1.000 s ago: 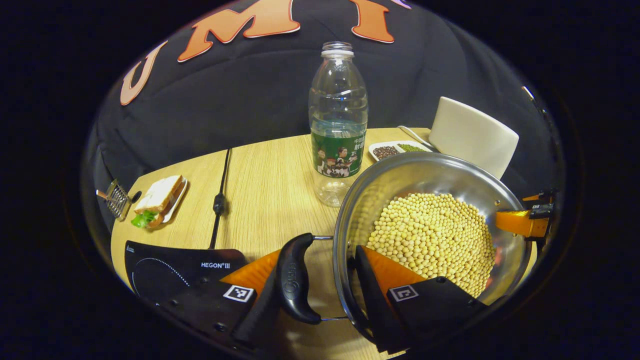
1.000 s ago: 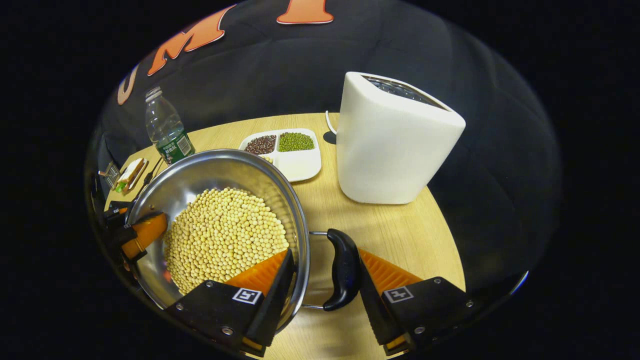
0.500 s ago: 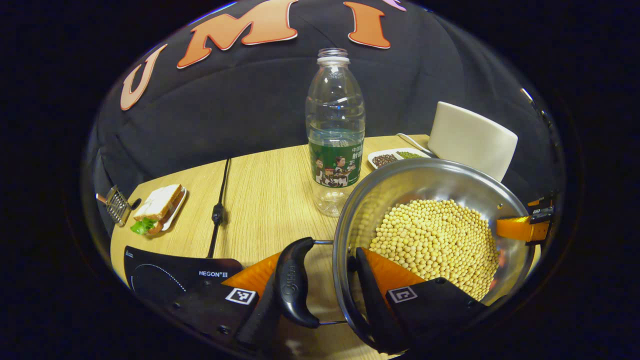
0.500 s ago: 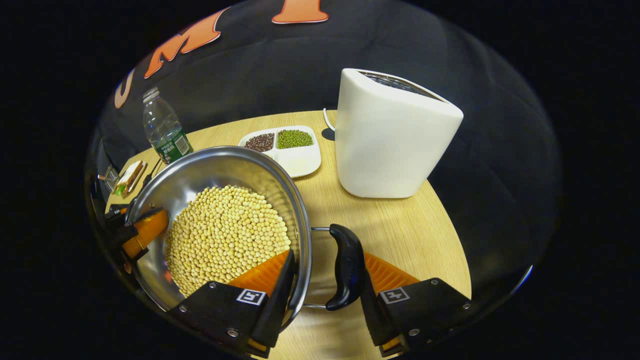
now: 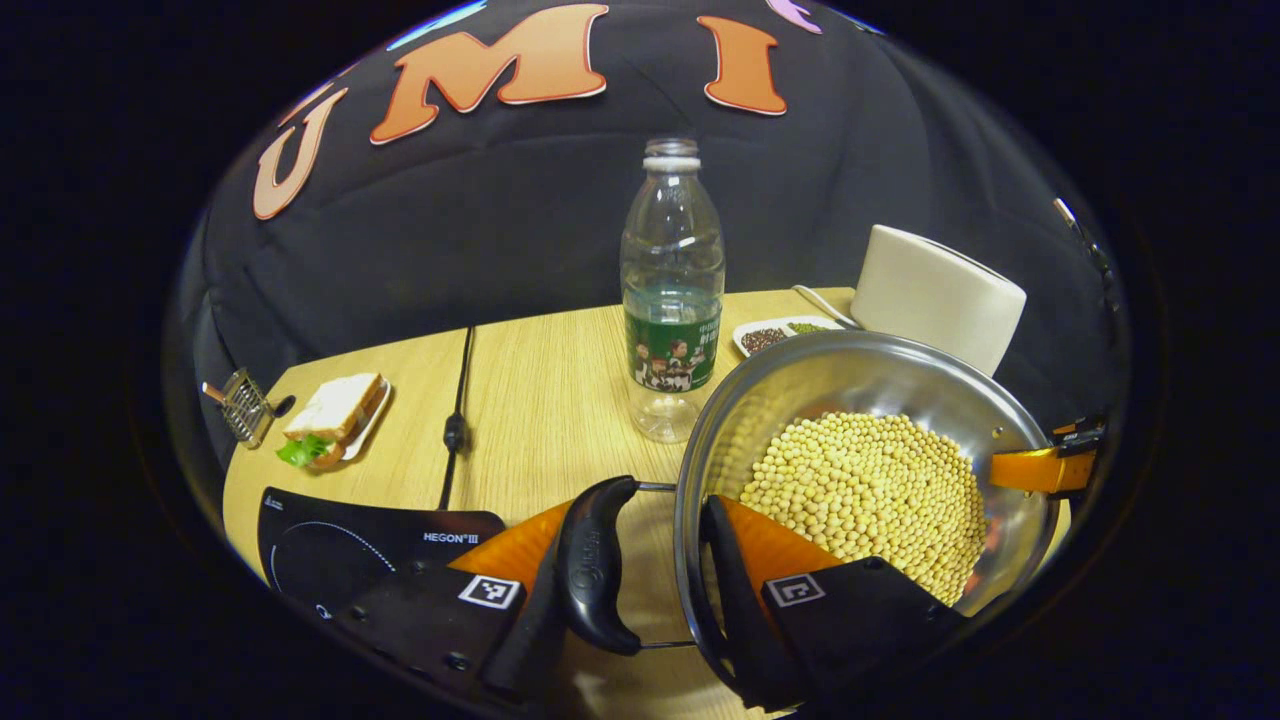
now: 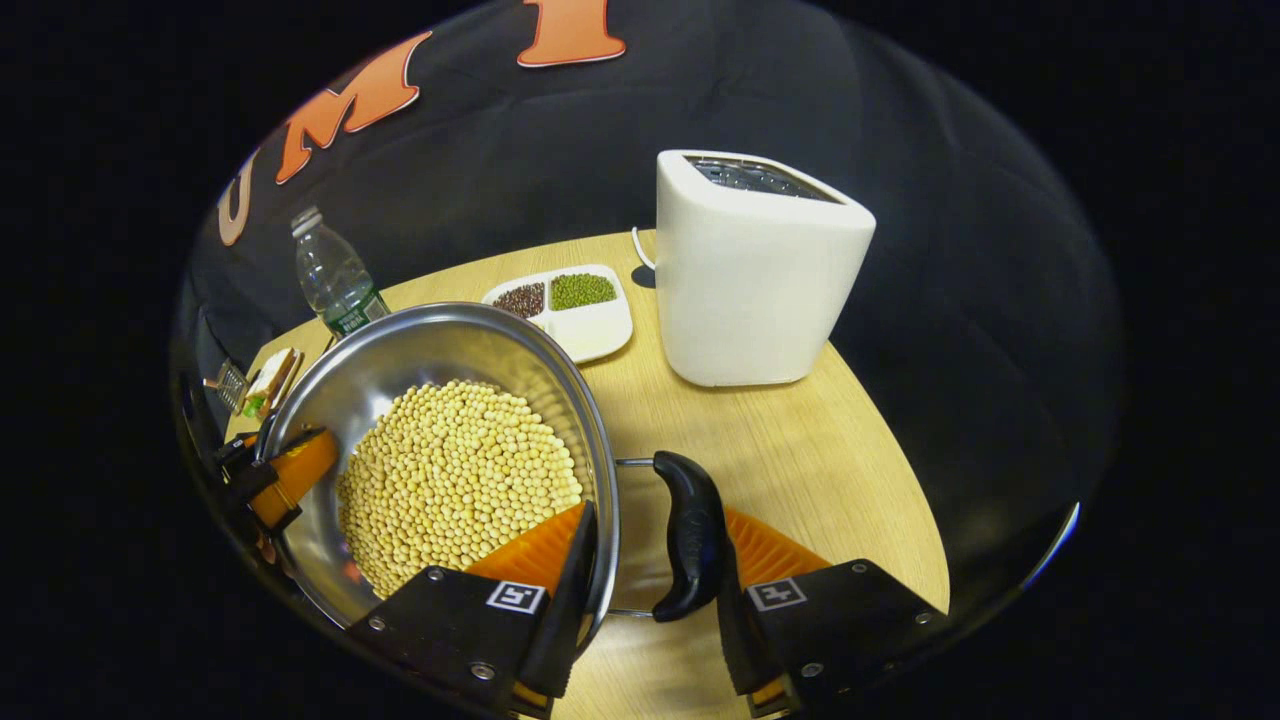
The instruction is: First push the handle of the pot to place it horizontally, then grasp the pot with both hands and set it on the induction cooktop.
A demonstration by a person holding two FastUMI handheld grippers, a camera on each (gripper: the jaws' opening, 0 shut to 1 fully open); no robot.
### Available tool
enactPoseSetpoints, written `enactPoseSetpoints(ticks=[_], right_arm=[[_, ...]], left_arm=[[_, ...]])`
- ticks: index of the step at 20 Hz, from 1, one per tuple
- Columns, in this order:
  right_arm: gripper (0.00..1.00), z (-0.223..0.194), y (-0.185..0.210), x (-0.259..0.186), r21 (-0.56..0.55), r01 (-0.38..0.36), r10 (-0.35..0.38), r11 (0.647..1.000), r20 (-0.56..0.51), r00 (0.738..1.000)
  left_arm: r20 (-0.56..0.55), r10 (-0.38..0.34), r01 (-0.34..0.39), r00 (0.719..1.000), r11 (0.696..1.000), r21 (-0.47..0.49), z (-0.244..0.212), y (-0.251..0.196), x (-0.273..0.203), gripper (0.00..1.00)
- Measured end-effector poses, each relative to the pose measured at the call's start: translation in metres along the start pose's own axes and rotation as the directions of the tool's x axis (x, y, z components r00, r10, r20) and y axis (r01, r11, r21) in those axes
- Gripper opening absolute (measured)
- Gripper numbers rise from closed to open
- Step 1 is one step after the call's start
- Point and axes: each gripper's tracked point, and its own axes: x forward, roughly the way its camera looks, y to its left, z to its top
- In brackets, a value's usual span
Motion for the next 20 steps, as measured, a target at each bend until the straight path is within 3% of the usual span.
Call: enactPoseSetpoints(ticks=[8,15,16,20], right_arm=[[0.59,0.005,0.013,-0.019,-0.046,-0.017,0.019,0.999,0.047,0.999],[0.59,0.006,0.031,-0.006,-0.101,-0.069,0.076,0.993,0.075,0.994],[0.55,0.006,0.031,-0.004,-0.109,-0.075,0.084,0.991,0.078,0.993],[0.59,0.009,0.034,0.006,-0.143,-0.101,0.113,0.985,0.081,0.99]], left_arm=[[0.034,0.03,-0.029,0.999,0.999,-0.021,0.019,0.037,-0.056,0.72],[0.069,0.104,-0.1,0.992,0.993,-0.056,0.025,0.105,-0.113,0.77],[0.073,0.115,-0.11,0.991,0.992,-0.062,0.026,0.116,-0.119,0.74],[0.079,0.157,-0.151,0.984,0.986,-0.076,0.022,0.157,-0.148,0.74]])
